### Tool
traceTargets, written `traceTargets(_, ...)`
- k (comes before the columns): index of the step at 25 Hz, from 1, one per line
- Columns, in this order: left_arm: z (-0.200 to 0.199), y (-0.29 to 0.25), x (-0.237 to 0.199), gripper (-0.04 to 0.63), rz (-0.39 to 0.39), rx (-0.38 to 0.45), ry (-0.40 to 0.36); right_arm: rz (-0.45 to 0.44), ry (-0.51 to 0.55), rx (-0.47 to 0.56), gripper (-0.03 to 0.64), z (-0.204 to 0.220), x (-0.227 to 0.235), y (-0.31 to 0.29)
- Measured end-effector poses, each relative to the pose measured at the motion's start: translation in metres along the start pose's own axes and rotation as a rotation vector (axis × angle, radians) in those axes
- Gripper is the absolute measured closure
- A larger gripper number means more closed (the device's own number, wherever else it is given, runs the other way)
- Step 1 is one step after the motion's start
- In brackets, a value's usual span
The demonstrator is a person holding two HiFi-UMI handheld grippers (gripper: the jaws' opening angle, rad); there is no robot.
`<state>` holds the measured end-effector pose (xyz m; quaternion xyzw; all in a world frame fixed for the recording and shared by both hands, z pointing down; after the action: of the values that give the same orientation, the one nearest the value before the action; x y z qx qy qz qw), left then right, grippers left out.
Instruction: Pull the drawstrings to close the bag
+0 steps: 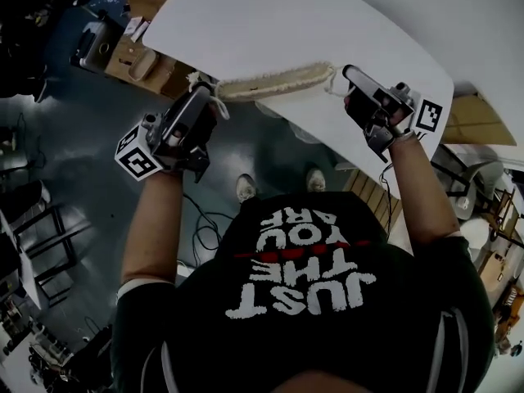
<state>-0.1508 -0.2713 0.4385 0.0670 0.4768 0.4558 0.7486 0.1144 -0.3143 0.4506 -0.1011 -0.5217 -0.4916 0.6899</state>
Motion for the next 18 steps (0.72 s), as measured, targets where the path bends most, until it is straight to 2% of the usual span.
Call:
traceTargets(6,-0.044,-0.021,0.023,0.583,0.029,0.021,-0.088,-0.062,0.071,0.034,0.607,-0.03,-0.037,-0.027)
traceTargets(9,-0.072,-0.021,0.028,0.583,0.046,0.042,-0.098,-0.088,0.081,0.065,0.608,-0.04,-0.051,-0.047)
traceTargets(12,-0.082,-0.026,0.044,0.583,0.066,0.081,-0.103,-0.113,0.106,0.093,0.607,-0.054,-0.071,-0.04)
traceTargets(18,-0.114,-0.051,0.069,0.583,0.106,0.109,-0.15,-0.098,0.216,0.117,0.609,-0.09,-0.098,-0.046)
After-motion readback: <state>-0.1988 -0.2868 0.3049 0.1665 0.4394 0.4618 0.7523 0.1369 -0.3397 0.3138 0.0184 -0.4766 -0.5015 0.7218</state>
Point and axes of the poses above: the fingertips, and each gripper's own axes: y backward along the fingers, x to its right, z out of its underside, the point moved 2 cm from there along y, backward along the fingers, and after that the axes turned 13 degrees about x, right-handed, at the moved point
